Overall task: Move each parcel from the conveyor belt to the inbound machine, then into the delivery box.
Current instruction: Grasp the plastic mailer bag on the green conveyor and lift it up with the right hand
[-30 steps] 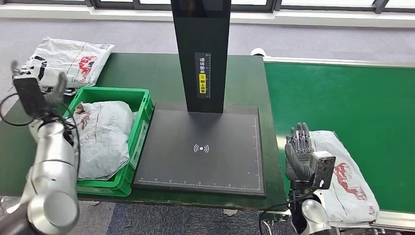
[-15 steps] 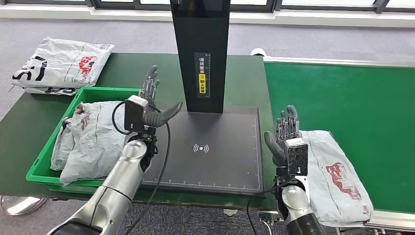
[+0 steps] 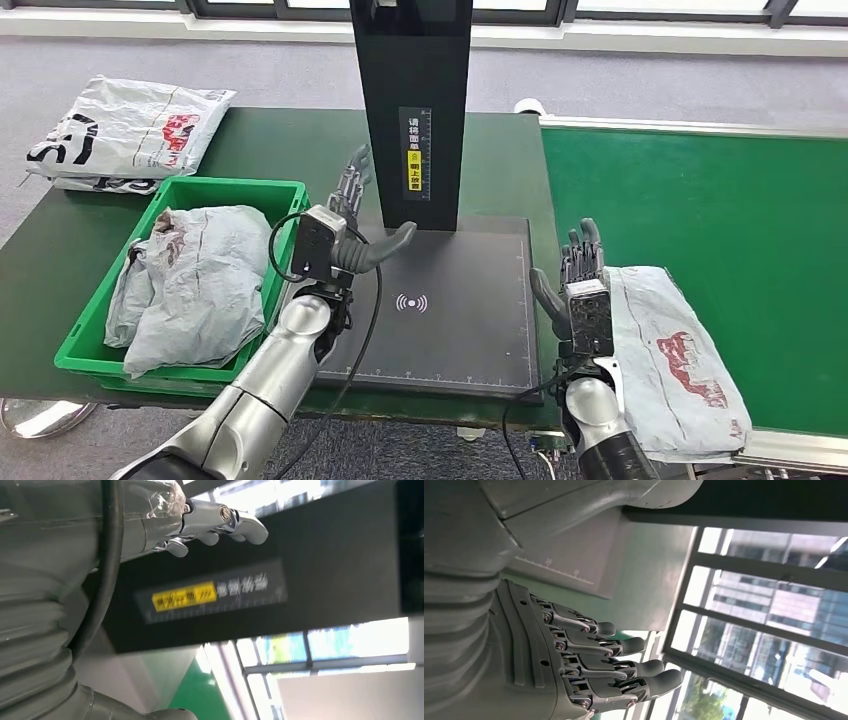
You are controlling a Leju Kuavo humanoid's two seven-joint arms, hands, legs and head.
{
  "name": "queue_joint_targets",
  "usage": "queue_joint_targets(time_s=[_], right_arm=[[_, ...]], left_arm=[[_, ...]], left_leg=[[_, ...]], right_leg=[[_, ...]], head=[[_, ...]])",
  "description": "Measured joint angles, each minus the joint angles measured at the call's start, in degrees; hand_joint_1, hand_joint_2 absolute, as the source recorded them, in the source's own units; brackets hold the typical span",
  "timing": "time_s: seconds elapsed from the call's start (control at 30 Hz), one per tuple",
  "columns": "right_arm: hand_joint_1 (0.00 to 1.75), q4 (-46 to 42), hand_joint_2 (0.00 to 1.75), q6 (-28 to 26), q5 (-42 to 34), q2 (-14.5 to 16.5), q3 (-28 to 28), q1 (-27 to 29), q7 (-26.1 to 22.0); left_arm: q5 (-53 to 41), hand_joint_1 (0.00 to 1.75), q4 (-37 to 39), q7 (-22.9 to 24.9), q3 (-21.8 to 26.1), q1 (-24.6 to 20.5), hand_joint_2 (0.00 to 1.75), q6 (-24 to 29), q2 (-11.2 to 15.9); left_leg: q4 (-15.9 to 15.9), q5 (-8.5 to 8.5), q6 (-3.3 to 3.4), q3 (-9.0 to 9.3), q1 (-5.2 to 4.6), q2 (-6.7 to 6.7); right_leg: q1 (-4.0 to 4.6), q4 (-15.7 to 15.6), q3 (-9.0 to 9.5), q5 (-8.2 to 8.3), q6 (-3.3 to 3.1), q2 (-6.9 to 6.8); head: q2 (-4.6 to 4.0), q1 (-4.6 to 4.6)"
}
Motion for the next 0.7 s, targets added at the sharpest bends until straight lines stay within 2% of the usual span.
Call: queue_joint_targets(time_s=[0.2, 0.5, 0.6, 0.7], right_arm=[[0.00, 4.3, 1.75, -4.0, 3.6, 0.6, 0.4, -1.5, 1.3], [0.00, 9.1, 1.75, -10.6, 9.6, 0.5, 0.4, -1.9, 2.2], [0.00, 10.1, 1.75, -12.9, 14.4, 0.2, -0.3, -1.8, 2.9], [0.00, 10.6, 1.75, -13.6, 22.4, 0.2, -3.7, -1.6, 3.5]], left_arm=[[-0.2, 0.00, 7.5, 0.5, -4.6, -0.6, 1.75, -2.9, -2.4], [0.3, 0.00, 15.0, -2.4, -5.5, -0.9, 1.75, 1.3, -4.7], [1.1, 0.00, 16.1, -3.0, -5.5, -1.0, 1.75, 1.4, -5.0], [1.6, 0.00, 16.8, -3.3, -5.5, -1.0, 1.75, 1.5, -5.1]], left_leg=[[0.0, 0.00, 0.00, 0.00, -0.01, 0.00], [0.0, 0.00, 0.00, 0.01, 0.00, 0.01], [0.0, 0.00, 0.00, 0.01, 0.00, 0.01], [0.0, 0.00, 0.00, 0.01, 0.00, 0.01]], right_leg=[[-0.02, 0.0, 0.00, 0.00, 0.00, 0.02], [0.00, 0.0, -0.05, 0.00, 0.00, 0.04], [0.00, 0.0, -0.06, 0.00, 0.00, 0.04], [-0.02, 0.0, -0.05, 0.00, 0.00, 0.03]], head=[[0.00, 0.00], [0.00, -0.01], [0.00, 0.00], [0.00, 0.01]])
